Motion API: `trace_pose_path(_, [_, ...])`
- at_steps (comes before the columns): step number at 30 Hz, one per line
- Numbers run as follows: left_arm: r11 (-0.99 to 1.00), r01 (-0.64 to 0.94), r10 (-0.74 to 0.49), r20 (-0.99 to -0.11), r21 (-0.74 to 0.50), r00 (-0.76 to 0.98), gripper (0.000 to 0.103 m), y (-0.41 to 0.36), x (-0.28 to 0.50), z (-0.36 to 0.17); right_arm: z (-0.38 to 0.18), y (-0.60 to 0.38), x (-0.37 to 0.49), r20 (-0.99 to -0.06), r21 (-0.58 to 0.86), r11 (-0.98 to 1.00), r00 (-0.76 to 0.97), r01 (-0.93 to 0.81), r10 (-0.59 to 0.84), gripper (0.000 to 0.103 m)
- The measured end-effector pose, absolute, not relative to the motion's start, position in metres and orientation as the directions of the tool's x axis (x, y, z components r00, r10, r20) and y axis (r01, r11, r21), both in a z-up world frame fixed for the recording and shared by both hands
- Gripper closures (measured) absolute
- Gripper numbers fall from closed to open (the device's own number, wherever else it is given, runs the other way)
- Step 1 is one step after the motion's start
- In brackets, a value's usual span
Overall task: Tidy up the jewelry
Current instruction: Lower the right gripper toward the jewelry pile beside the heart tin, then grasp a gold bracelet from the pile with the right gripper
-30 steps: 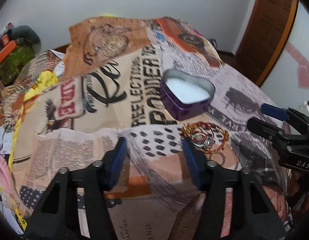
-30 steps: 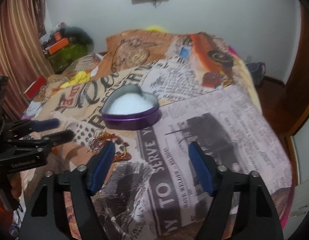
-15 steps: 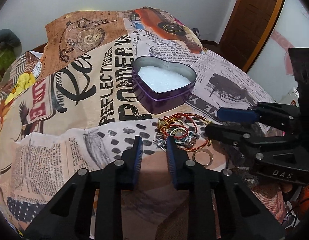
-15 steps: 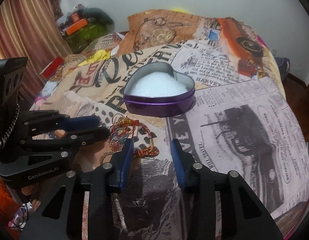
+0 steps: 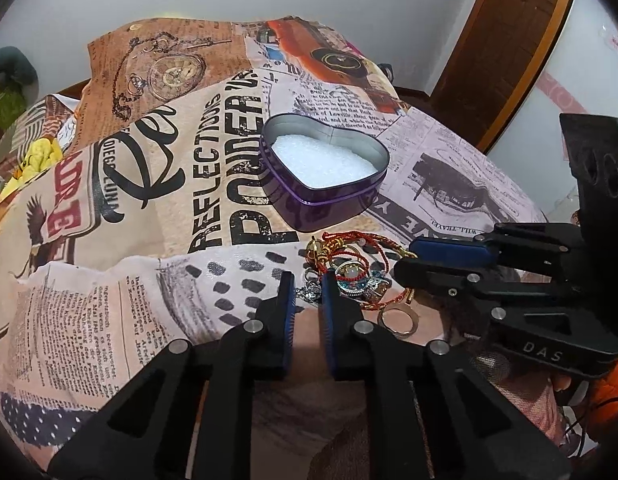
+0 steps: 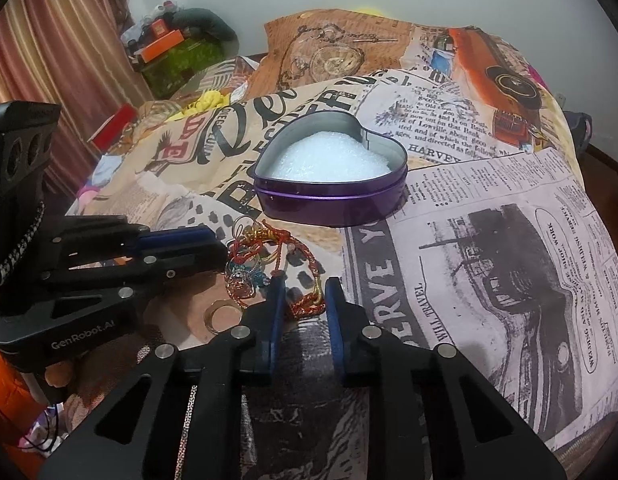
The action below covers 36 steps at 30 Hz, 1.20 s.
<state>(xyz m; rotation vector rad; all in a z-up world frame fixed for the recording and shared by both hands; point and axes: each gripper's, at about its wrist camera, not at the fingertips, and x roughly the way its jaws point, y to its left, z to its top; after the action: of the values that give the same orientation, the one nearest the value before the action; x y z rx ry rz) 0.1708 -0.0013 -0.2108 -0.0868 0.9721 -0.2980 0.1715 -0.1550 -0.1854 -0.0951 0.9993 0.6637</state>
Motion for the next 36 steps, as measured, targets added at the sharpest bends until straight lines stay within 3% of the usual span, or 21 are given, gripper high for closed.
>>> trace_pose_path(13, [0.965,0.189,-0.259,-0.755,-0.181,0.602,0.091,0.012,0.156,-0.18,-0.166,-0.16,0.167,-0.778,0.175,0.829,0.441,-0.531,0.447,0.09])
trace_pose_path(36, [0.972,0.19,-0.234,-0.664,-0.139,0.71,0.091,0.012,0.151,-0.13,-0.098,-0.165,0.157,-0.641,0.129,0.854,0.615,-0.504,0.459,0.091])
